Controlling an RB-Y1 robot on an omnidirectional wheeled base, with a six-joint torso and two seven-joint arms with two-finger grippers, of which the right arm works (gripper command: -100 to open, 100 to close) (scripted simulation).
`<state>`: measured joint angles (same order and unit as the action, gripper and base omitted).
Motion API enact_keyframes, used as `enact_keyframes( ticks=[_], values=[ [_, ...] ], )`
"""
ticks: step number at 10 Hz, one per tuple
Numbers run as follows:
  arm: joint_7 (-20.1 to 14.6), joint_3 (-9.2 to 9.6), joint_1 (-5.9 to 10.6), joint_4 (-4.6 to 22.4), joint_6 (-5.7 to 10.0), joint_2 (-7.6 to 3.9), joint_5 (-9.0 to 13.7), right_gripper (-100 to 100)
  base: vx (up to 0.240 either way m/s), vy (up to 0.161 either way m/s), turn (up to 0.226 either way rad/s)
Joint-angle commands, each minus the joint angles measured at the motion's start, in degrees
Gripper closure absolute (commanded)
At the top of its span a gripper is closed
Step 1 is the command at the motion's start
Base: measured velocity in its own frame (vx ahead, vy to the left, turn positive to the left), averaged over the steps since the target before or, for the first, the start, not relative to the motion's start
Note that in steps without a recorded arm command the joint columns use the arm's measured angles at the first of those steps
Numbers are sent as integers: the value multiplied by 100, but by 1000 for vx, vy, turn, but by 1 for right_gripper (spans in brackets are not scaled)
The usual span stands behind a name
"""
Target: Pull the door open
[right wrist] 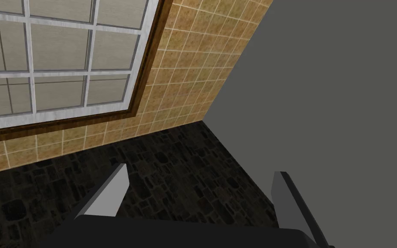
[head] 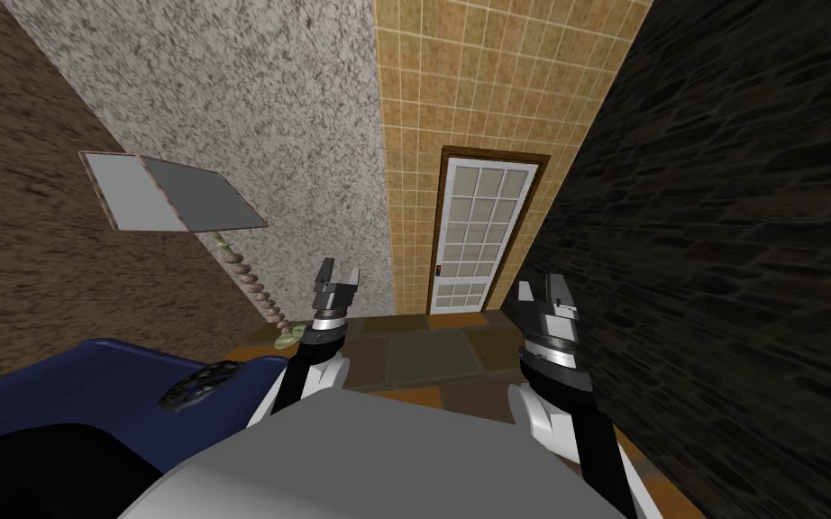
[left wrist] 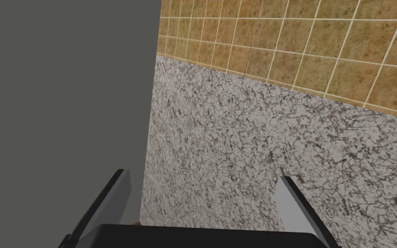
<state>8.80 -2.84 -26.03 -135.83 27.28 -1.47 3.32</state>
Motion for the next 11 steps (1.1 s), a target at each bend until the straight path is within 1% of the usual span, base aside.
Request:
enact_keyframes(
  ticks=[1,4,8,11],
  values=[
    [102,11,-8,108,45,-27,-44,-100,132,-25,13],
    [327,36,-26,347,144,-78,-142,-100,180,18,-3],
    [801,88,-64,848,353,-161,-347,-100,188,19,1],
    [1089,119,-86,1154,480,-202,-472,-100,143,5,0]
  ],
)
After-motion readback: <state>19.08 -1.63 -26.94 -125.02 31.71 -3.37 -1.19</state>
